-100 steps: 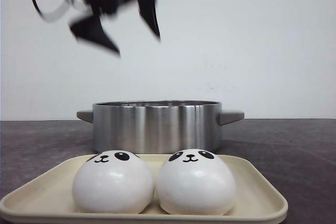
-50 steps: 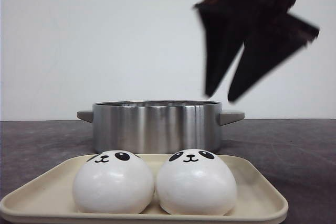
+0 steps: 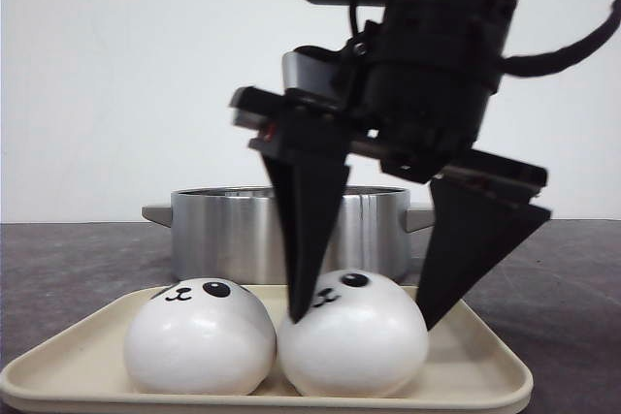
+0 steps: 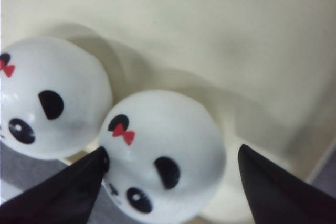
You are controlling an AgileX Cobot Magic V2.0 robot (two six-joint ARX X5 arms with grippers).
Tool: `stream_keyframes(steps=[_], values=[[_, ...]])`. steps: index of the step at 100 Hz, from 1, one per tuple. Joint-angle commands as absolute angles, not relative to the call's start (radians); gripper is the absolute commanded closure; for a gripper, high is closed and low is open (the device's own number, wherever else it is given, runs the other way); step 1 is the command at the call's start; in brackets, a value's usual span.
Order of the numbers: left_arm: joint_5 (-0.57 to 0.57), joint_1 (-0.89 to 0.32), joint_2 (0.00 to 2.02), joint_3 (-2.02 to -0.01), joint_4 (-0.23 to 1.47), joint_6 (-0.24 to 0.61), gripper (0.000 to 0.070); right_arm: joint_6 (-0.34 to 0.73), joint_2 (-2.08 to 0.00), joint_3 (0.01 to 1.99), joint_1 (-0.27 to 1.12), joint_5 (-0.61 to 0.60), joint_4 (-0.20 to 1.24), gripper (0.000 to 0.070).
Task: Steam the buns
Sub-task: 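Lower the right gripper onto the nearer remaining bun and grasp it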
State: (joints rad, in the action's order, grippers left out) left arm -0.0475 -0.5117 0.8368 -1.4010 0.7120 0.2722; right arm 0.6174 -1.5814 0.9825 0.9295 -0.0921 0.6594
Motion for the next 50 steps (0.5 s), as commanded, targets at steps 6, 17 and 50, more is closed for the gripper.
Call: stream_keyframes(steps=[6, 17, 50], values=[[-0.045, -0.519, 0.846, -1.418, 0.718, 0.255, 0.0153, 0.657, -1.638, 0.993, 0.941, -0.079, 0.652, 0.024], [-0.045, -0.529, 0.846, -1.418, 0.722, 0.254, 0.0153, 0.662, -1.648, 0.993, 0.942, -0.078, 0.653, 0.0591], [-0.044, -0.565, 0.844, -1.418, 0.72, 0.251, 0.0153, 0.658, -1.539, 1.114, 0.992, -0.028, 0.66, 0.069]])
